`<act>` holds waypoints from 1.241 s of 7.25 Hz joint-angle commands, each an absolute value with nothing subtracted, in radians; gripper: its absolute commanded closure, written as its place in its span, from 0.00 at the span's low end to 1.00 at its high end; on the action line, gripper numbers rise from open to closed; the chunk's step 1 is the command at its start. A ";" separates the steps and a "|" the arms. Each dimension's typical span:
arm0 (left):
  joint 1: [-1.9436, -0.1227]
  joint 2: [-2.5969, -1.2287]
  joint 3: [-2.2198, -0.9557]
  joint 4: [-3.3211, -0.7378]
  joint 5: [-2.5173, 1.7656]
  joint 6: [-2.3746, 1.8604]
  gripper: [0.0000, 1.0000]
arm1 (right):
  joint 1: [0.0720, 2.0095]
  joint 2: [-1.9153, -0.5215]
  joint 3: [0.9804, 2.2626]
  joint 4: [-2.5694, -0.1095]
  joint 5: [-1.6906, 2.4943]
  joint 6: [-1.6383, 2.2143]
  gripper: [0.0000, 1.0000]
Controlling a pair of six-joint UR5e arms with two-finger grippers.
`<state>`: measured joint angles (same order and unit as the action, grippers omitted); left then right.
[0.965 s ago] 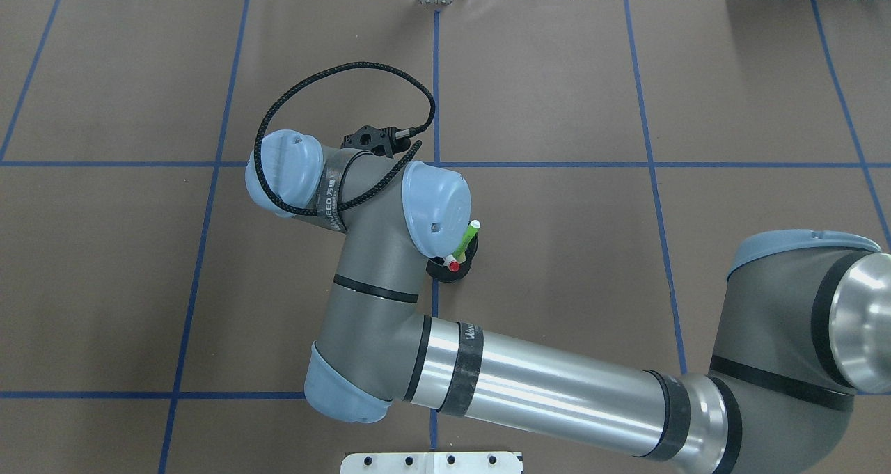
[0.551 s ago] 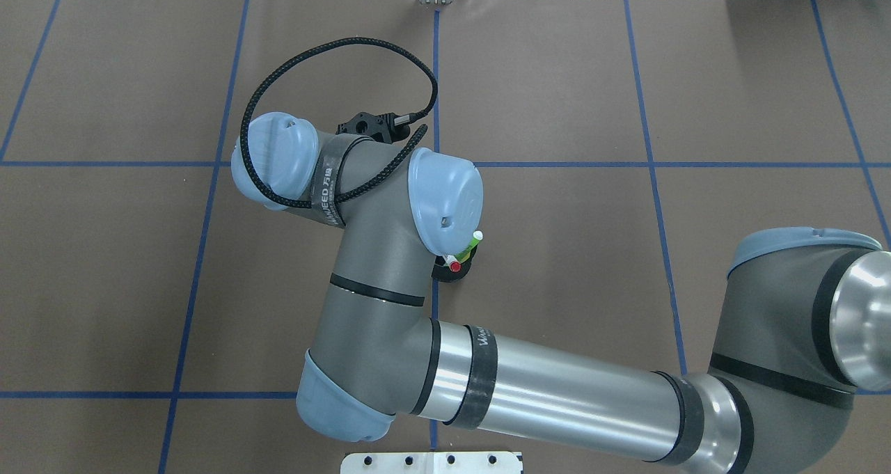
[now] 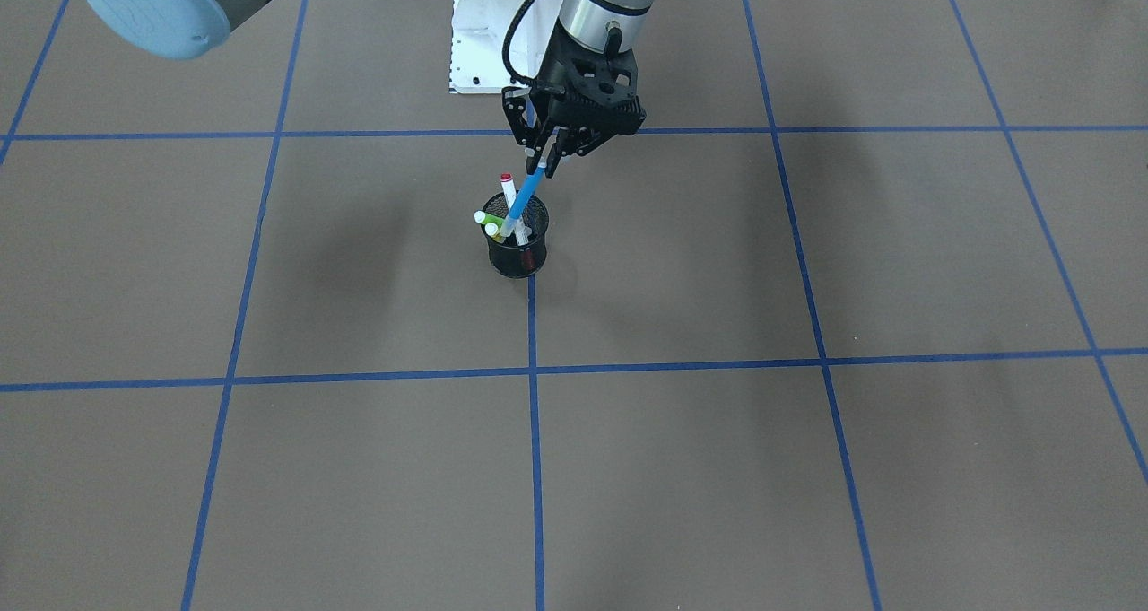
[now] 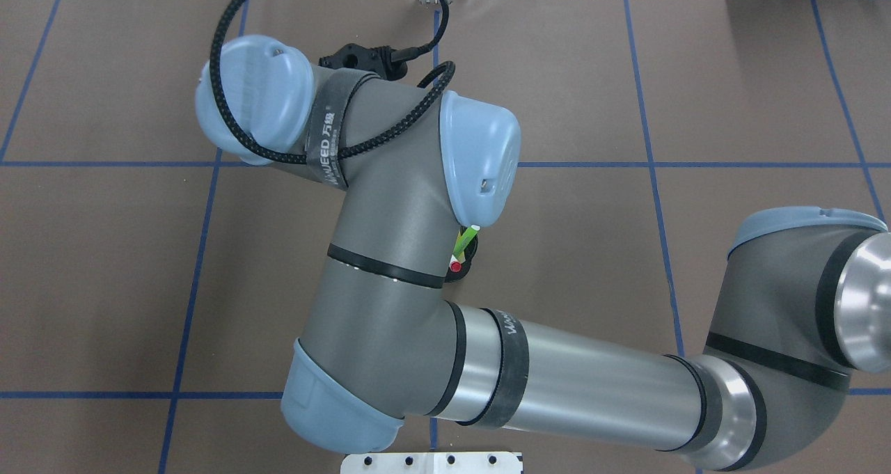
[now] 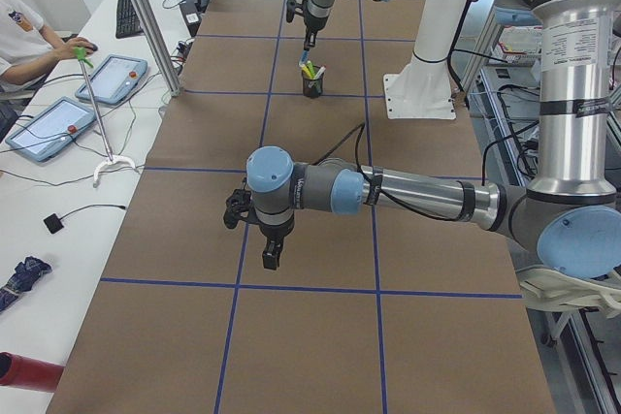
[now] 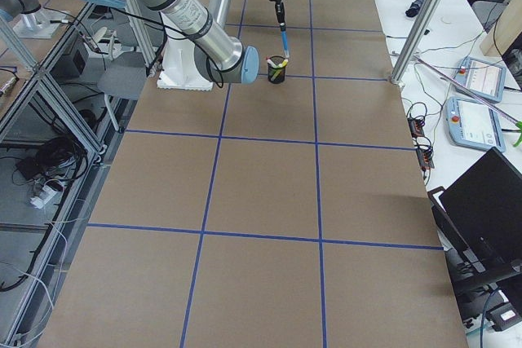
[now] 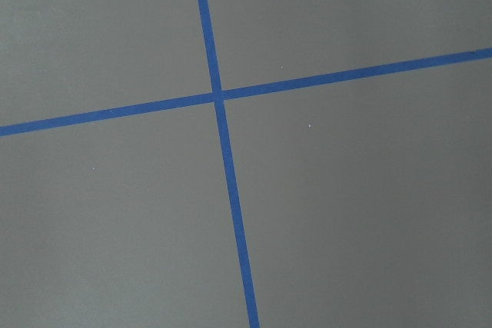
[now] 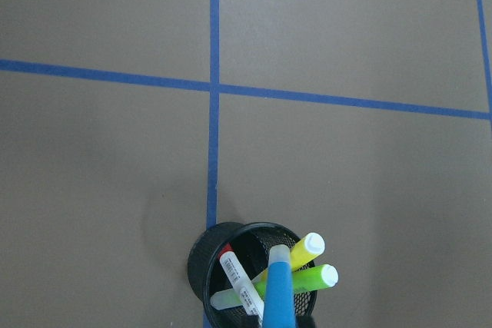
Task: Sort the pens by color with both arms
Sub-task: 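Carry the blue marker farther from the robot and lower it onto the table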
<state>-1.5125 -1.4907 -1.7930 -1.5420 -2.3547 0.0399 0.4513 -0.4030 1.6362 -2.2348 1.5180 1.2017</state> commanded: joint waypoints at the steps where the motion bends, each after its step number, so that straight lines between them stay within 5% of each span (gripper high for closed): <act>1: -1.513 -1.489 -1.793 -1.542 -2.355 0.040 0.00 | 0.472 -0.387 1.666 -2.218 1.383 1.197 1.00; 3: -1.513 -1.489 -1.793 -1.543 -2.355 0.040 0.00 | 0.562 -0.501 1.703 -2.046 1.339 1.159 1.00; 5: -1.513 -1.490 -1.798 -1.545 -2.355 0.040 0.00 | 0.638 -0.760 1.686 -1.645 1.327 1.113 1.00; 9: -1.513 -1.491 -1.810 -1.564 -2.355 0.031 0.00 | 0.621 -0.880 1.506 -1.231 1.203 1.092 1.00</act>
<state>-1.5125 -1.4910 -1.8091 -1.5514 -2.3547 0.0325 0.6308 -0.8175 1.5279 -1.3476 1.2345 1.0935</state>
